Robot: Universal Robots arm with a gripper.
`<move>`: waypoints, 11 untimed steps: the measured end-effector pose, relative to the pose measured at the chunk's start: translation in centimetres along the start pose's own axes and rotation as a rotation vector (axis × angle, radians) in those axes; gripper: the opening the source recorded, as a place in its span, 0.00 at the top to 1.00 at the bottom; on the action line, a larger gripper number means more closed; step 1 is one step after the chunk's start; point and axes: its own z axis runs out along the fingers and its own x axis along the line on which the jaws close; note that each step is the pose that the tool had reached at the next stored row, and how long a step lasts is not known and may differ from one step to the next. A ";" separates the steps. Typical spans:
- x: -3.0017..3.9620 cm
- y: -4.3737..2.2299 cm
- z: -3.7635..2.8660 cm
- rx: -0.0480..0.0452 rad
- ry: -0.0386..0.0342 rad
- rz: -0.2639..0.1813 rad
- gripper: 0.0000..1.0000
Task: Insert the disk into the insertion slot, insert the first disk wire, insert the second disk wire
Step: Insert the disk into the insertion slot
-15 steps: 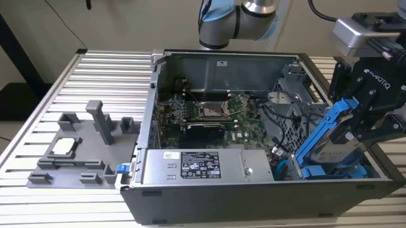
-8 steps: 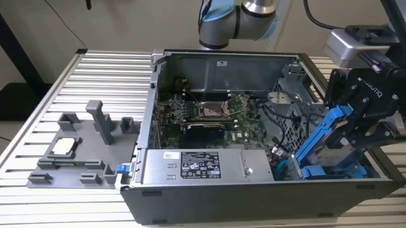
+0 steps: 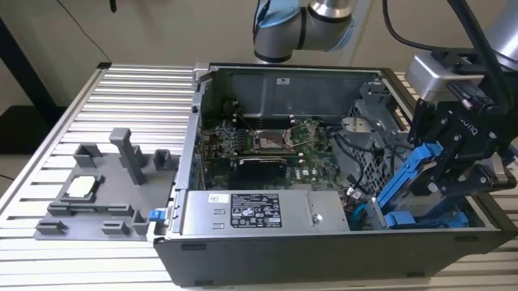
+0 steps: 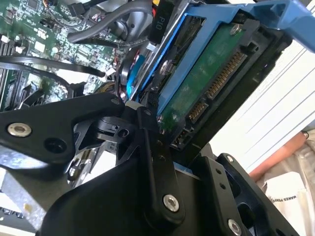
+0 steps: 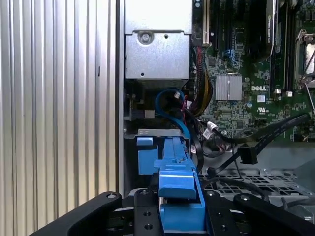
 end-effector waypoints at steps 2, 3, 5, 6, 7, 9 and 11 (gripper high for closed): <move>0.00 0.00 0.09 0.0000 0.0001 0.000 0.67; 0.00 0.00 0.10 0.0000 0.0002 0.000 0.67; 0.00 0.00 0.11 0.0000 0.0002 0.000 0.67; 0.00 0.00 0.13 0.0000 0.0000 0.000 0.67; 0.00 0.00 0.13 0.0000 0.0001 0.000 0.67; 0.00 0.00 0.13 -0.0001 0.0003 0.000 0.67; 0.00 0.00 0.15 -0.0001 0.0001 0.000 0.65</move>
